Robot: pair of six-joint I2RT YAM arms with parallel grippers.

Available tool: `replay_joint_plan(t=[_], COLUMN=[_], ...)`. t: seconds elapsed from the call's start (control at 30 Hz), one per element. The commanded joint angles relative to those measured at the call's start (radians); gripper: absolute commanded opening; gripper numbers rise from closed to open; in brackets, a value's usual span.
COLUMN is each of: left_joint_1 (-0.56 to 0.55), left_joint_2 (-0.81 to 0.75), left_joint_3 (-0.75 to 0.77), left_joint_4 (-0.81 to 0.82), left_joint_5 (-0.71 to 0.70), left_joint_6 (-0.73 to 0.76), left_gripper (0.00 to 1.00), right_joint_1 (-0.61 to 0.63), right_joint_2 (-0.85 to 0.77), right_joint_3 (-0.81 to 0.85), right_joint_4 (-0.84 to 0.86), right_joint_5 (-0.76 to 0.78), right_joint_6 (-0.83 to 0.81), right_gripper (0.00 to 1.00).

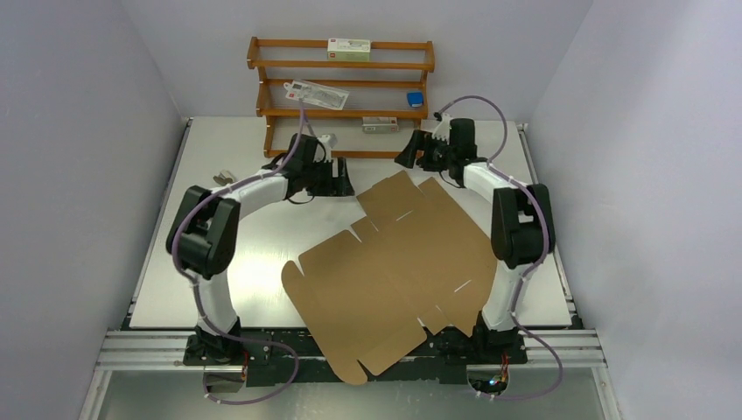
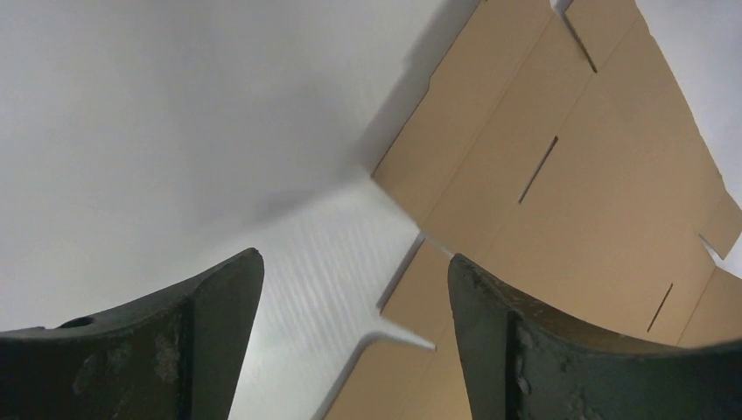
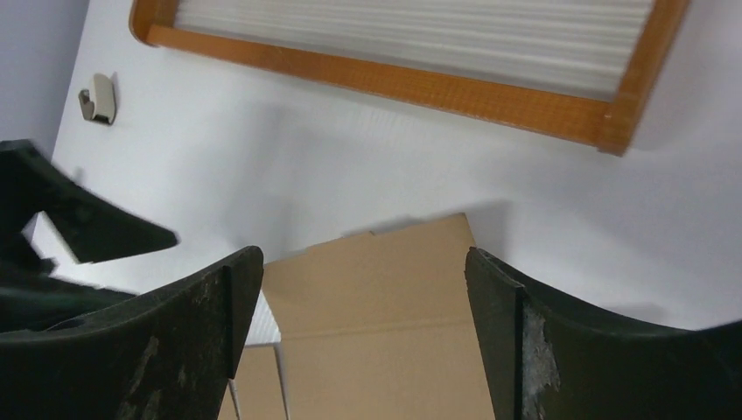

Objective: Fold the paper box

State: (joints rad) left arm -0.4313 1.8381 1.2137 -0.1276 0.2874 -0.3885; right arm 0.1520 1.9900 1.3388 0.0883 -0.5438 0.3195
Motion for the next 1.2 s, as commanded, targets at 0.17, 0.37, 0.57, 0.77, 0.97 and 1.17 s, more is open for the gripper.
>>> replay_joint_plan(t=[0.17, 0.37, 0.57, 0.77, 0.97, 1.17], left_joint_1=[-0.016, -0.048, -0.07, -0.084, -0.063, -0.011], left_joint_2=[0.275, 0.376, 0.462, 0.498, 0.404, 0.234], left_joint_3=[0.327, 0.429, 0.489, 0.521, 0.457, 0.312], left_joint_4=[-0.086, -0.093, -0.098, -0.101, -0.061, -0.005], left_joint_5=[0.193, 0.249, 0.299, 0.324, 0.328, 0.317], left_joint_6=[0.112, 0.125, 0.125, 0.126, 0.1, 0.053], left_gripper=[0.78, 0.7, 0.61, 0.38, 0.06, 0.05], right_joint_1=[-0.015, 0.004, 0.021, 0.021, 0.028, 0.033], right_joint_2=[-0.286, -0.43, -0.498, -0.532, -0.546, -0.558], right_joint_3=[-0.288, -0.487, -0.572, -0.61, -0.603, -0.571], right_joint_4=[0.082, 0.199, 0.22, 0.221, 0.223, 0.191], right_joint_5=[0.098, 0.111, 0.12, 0.115, 0.044, 0.046], right_joint_6=[0.087, 0.167, 0.168, 0.161, 0.151, 0.136], right_gripper=[0.91, 0.9, 0.9, 0.9, 0.89, 0.89])
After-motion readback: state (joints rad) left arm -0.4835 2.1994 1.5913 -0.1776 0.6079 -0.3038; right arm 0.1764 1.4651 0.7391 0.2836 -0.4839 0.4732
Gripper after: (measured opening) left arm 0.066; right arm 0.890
